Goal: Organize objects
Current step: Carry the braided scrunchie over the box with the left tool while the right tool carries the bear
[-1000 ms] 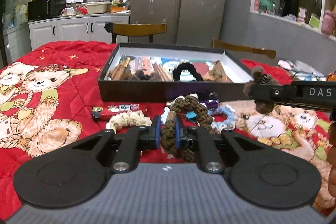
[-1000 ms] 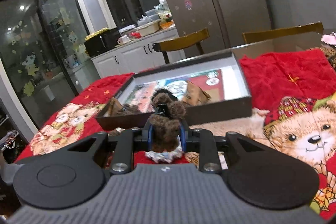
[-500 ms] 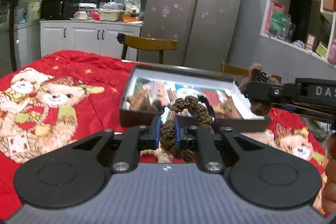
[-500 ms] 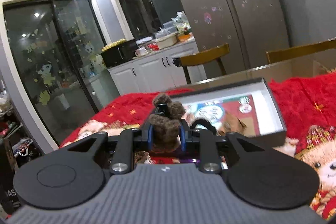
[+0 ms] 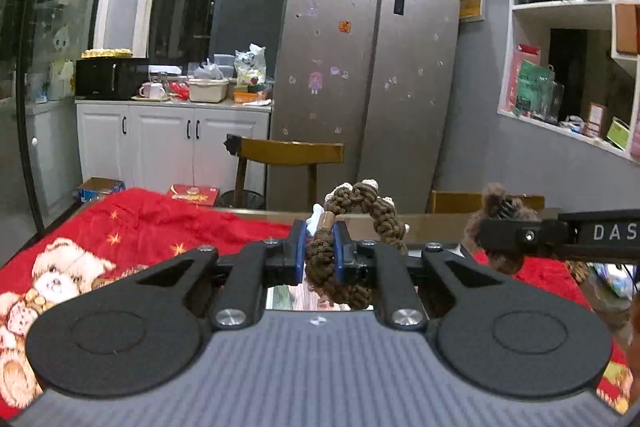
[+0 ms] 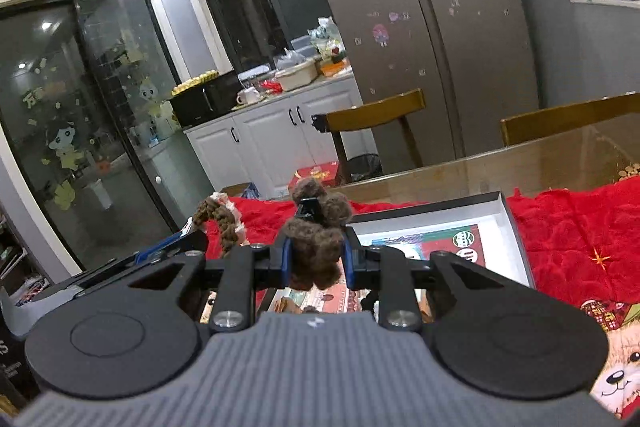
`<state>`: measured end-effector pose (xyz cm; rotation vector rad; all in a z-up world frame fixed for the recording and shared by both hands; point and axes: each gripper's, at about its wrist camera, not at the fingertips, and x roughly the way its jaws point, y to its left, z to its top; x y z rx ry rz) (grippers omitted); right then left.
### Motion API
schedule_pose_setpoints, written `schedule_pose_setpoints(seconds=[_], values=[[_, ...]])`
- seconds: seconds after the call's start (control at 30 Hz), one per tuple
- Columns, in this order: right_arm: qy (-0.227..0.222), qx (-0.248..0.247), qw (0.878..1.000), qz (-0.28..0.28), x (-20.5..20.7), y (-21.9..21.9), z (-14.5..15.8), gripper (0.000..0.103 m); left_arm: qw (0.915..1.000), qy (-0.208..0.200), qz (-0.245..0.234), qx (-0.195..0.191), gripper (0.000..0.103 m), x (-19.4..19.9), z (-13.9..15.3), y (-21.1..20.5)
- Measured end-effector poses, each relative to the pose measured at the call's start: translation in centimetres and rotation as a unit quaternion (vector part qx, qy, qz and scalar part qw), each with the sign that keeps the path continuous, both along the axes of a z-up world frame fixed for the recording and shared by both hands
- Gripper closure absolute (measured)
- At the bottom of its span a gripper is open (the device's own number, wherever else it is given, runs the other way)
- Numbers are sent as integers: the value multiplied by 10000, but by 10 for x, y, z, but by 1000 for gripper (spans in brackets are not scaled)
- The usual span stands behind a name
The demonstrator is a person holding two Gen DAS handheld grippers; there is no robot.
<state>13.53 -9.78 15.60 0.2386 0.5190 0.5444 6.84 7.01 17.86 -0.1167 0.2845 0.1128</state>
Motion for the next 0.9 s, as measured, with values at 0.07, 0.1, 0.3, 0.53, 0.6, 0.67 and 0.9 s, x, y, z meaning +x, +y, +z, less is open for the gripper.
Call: schedule_pose_setpoints(seconds=[0.07,0.1,0.3,0.53,0.6,0.67,0.9], values=[[109,16,9999,22,9,1,0,75,10000,4,-18,41,86,8,6,0],[146,27,9999,18,13,2,-1,75,10000,-3,-17,63,86,12,8,0],[352,138,9993,41,38,12,-14,75,9998,-78,-4,162,86,41,18,9],[663,238,9975,105,74,37,-42,75,9997,161,-3,-162,86,84,-1,34],[738,204,9970,86,81,44,-51,75,9989,277,-31,-379,86,96,-15,43],[828,177,9964,67,87,50,-61,75,9980,502,-16,-385,86,112,-31,49],[1034,6,9946,4,105,64,-94,75,9919,1097,120,-631,86,149,-80,75]])
